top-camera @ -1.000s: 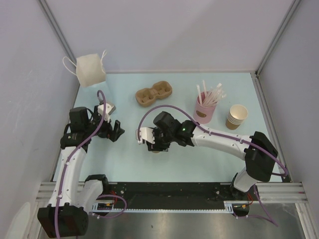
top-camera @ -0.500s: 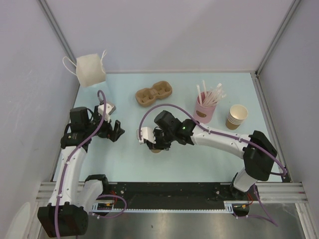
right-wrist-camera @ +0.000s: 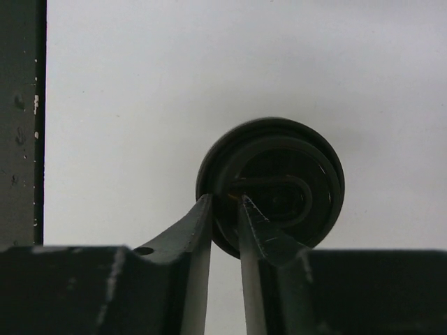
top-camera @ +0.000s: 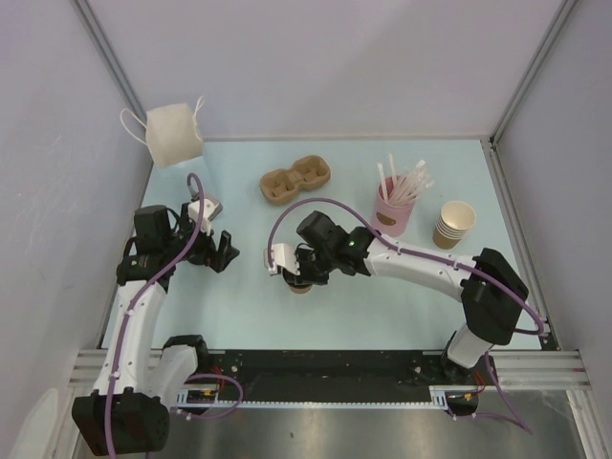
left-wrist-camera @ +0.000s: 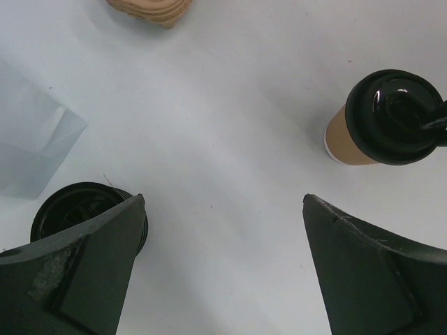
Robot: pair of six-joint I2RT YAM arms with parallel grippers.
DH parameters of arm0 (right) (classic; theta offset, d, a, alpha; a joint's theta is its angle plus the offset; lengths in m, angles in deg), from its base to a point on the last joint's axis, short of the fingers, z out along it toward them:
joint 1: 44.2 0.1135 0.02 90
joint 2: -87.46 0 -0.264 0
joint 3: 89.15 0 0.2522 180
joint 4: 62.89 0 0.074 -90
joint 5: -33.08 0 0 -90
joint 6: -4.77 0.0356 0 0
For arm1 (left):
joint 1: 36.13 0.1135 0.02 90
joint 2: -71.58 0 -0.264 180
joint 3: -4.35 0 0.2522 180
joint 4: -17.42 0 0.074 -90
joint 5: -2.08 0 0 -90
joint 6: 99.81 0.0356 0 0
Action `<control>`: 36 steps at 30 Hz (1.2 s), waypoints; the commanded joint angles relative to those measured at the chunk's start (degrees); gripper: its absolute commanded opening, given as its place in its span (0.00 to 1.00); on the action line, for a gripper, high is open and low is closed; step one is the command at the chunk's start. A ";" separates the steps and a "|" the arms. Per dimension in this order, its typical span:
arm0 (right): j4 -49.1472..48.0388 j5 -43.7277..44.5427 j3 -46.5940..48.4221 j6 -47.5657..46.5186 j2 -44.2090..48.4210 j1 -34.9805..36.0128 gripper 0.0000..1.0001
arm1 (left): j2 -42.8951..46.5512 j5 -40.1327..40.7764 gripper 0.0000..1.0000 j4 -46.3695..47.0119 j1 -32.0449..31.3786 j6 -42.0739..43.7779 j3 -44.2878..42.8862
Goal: Pack the takeout coffee
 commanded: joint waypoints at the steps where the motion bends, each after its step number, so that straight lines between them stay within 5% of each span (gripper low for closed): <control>1: 0.62 -0.82 -0.16 -0.31 -1.12 0.36 0.21 | 0.05 -0.69 1.00 1.39 0.35 -0.67 0.63; 10: 0.71 -0.21 -0.16 -0.14 -0.51 0.62 0.00 | -0.12 -0.42 1.00 1.47 0.43 -0.58 0.80; 36: 0.98 -3.72 -0.16 2.68 7.92 -5.87 0.00 | 0.58 0.89 0.99 2.09 0.52 -1.02 0.89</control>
